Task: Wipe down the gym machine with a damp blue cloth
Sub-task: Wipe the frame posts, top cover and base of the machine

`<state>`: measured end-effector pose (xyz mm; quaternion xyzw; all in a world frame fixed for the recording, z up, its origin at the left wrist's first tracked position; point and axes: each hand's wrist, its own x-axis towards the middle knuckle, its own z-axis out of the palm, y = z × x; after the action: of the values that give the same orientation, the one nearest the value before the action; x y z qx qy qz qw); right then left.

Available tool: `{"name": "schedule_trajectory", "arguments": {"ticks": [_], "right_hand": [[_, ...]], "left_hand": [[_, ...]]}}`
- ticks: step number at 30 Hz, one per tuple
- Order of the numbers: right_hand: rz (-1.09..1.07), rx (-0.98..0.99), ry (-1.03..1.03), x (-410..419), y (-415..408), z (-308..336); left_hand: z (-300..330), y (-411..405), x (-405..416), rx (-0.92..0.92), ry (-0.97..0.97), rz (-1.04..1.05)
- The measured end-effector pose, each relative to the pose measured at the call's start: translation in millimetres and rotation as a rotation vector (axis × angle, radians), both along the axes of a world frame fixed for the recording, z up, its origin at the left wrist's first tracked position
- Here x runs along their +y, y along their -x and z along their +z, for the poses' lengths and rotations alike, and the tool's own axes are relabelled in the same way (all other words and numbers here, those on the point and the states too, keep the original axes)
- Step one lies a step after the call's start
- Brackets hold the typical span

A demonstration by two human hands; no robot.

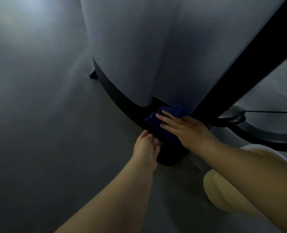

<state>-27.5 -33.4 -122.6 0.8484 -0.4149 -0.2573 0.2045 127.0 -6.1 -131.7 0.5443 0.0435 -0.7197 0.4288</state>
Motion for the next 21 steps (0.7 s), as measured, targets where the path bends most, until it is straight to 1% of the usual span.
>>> {"name": "schedule_trajectory", "arguments": {"ticks": [1,3,4,5,7,8,9,10,11,12,14,16,17,18,19,21], "right_hand": [[0.019,0.071,0.008,-7,-14,11],[0.015,0.061,0.220,-25,-39,25],[0.005,0.083,0.286,-29,-44,25],[-0.002,0.120,0.286,-29,-45,19],[0.030,0.223,0.195,-21,-29,-13],[0.011,0.269,0.175,-16,-22,-24],[-0.037,0.293,0.182,-14,-20,-25],[-0.026,0.302,0.156,-21,-27,-22],[0.039,0.324,0.135,-29,-39,-16],[0.005,0.368,0.086,-34,-56,-4],[0.014,0.360,0.109,-43,-80,11],[0.076,0.331,0.179,-37,-65,-8],[0.069,0.275,0.141,-28,-56,-19],[0.049,0.305,0.083,-19,-48,-26],[0.085,0.311,-0.032,-14,-41,-33],[0.153,0.496,-0.190,-21,-49,-24]], "left_hand": [[0,-1,-2,0.012,0.008,0.007],[-1,-3,-7,0.013,0.009,0.012],[-2,-5,-9,0.005,-0.001,0.021],[-6,-6,-11,-0.014,-0.011,0.024],[-11,-13,-13,-0.021,-0.015,0.013],[-12,-16,-14,0.002,-0.016,0.009],[-15,-20,-17,0.021,-0.017,0.017],[-18,-23,-21,0.026,-0.009,0.030],[-18,-25,-24,0.024,0.008,0.037],[-17,-25,-26,0.026,0.022,0.044],[-21,-25,-26,0.035,0.007,0.037],[-21,-25,-24,0.051,-0.016,0.018],[-21,-27,-26,0.048,-0.027,0.007],[-20,-30,-26,0.053,-0.039,-0.002],[-21,-34,-26,0.057,-0.039,-0.012],[-26,-37,-25,0.056,-0.018,-0.016]]}}
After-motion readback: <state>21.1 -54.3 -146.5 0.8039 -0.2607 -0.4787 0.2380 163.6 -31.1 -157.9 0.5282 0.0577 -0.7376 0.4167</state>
